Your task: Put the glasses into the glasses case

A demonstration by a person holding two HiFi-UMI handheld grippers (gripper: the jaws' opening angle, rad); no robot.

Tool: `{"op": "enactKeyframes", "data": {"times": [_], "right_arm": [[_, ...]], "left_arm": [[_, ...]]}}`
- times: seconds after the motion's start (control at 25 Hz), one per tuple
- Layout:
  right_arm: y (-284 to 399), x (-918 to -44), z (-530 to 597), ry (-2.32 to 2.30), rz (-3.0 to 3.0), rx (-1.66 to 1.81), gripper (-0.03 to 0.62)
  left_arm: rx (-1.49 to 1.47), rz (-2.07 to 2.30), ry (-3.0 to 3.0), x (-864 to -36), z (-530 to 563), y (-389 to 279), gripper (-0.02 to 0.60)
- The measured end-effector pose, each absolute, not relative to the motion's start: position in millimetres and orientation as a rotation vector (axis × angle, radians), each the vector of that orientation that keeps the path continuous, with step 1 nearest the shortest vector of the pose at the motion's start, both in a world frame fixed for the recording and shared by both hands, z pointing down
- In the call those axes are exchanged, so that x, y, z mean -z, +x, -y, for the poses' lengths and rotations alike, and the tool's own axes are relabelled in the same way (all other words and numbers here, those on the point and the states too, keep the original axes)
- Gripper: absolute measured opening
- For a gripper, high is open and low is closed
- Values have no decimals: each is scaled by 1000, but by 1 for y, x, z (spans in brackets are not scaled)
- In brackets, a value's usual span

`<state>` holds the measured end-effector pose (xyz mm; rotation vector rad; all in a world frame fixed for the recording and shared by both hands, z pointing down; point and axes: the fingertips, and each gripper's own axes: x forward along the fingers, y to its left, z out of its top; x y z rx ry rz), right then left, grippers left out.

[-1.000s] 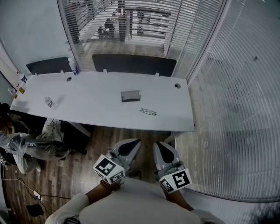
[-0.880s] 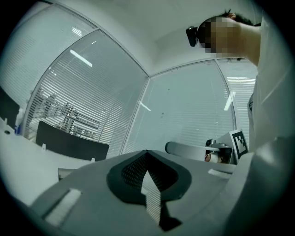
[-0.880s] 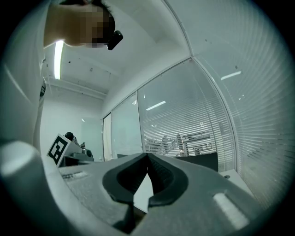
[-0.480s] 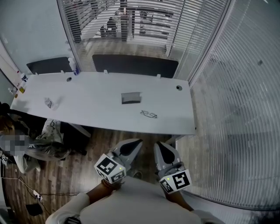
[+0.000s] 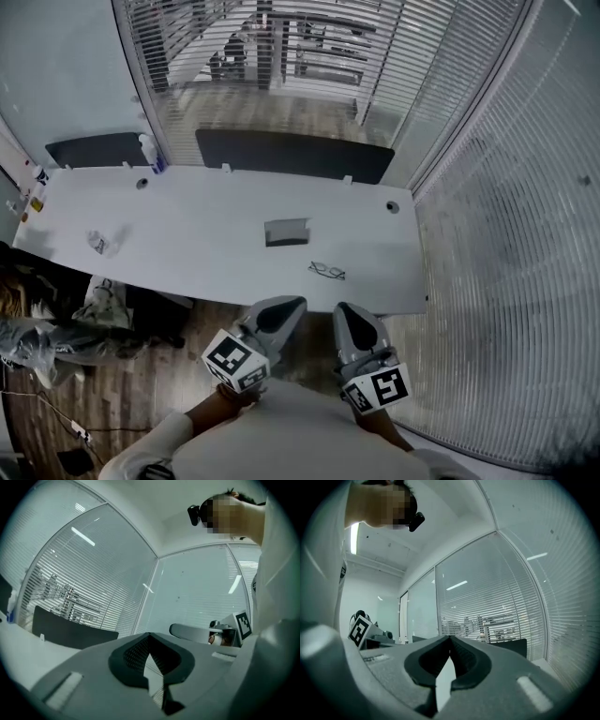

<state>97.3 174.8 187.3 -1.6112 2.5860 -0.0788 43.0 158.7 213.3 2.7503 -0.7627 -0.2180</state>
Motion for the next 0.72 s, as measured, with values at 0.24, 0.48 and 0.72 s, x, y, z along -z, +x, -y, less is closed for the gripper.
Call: {"op": "enactKeyframes", "data": {"times": [0.24,0.48,0.72], "right_arm": [[80,-186,-120,-1644,-2577,69,3],[86,-182,-97,-1674,-2573,45,3],[102,-184,-74,-1696,-2584,70,3]], "left_arm": [[207,732,2766,-212,-104,26,-3],[190,727,2778,-206,-80,28,-3],[192,747,2750,-211,-59,38,-3]]}}
